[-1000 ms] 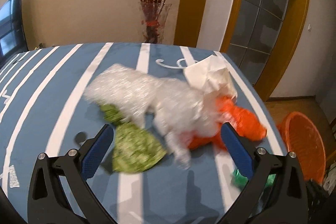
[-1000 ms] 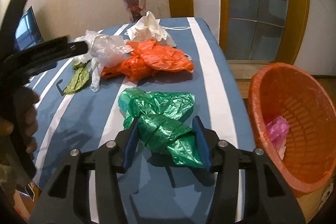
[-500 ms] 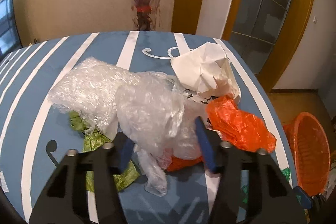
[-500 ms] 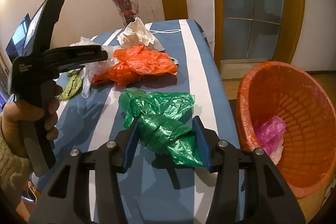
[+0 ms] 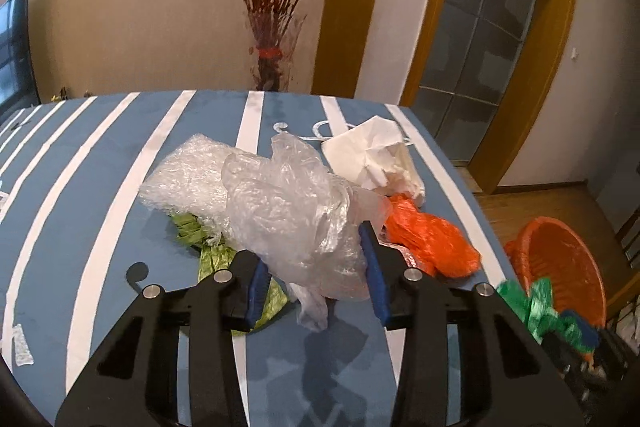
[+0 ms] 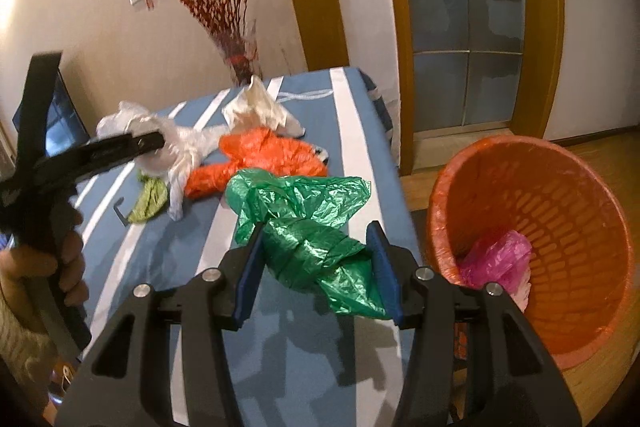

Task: Collect trash
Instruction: 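Grasp the green bag with the right tool while the left tool grasps the clear bag, then carry the green and clear bags to the orange wastebasket and open both tools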

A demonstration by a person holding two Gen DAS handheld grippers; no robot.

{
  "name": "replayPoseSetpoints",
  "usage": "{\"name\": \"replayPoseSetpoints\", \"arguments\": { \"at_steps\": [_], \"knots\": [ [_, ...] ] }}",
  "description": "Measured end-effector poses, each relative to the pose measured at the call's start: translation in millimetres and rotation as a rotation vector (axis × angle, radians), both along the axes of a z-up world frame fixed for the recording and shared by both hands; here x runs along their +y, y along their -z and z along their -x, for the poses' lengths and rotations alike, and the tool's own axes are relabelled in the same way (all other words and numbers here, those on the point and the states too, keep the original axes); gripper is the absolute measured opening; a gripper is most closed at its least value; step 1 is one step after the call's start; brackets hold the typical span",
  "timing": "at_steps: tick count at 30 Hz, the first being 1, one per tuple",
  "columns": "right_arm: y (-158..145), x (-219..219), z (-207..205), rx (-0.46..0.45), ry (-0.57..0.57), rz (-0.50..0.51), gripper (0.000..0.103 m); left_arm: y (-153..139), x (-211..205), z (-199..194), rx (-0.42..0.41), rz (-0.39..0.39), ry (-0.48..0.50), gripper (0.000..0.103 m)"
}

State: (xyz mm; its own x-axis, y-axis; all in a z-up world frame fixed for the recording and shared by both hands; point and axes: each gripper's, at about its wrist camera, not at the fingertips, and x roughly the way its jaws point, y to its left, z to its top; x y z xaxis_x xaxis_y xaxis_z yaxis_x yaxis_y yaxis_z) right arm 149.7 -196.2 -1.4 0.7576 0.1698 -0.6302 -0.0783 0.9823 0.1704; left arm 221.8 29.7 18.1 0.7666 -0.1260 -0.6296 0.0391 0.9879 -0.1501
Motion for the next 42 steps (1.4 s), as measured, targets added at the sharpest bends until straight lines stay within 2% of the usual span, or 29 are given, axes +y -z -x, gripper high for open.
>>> {"name": "replayPoseSetpoints", "arguments": {
  "at_steps": [9,20,27,42],
  "knots": [
    [-26.0,-23.7,21.6,-0.093,0.107,0.012,0.050,-10.1,-27.9,28.3,-0.031,-0.004,0.098,0.042],
    [-41.7,-83.7,55.6,-0.193,0.359,0.027,0.050,-12.4,-89.5,52.5,-0.043,0.016,0.254,0.042],
    [-36.3,-125.7,63.3,-0.192,0.481,0.034,0.050,-10.9,-129.3,54.4,-0.036,0.040,0.332,0.042],
    [-10.0,-176.7,57.4,-0.157,0.590,0.043,0.050,5.3,-214.5,38.9,0.000,0.050,0.482,0.042]
  ]
}}
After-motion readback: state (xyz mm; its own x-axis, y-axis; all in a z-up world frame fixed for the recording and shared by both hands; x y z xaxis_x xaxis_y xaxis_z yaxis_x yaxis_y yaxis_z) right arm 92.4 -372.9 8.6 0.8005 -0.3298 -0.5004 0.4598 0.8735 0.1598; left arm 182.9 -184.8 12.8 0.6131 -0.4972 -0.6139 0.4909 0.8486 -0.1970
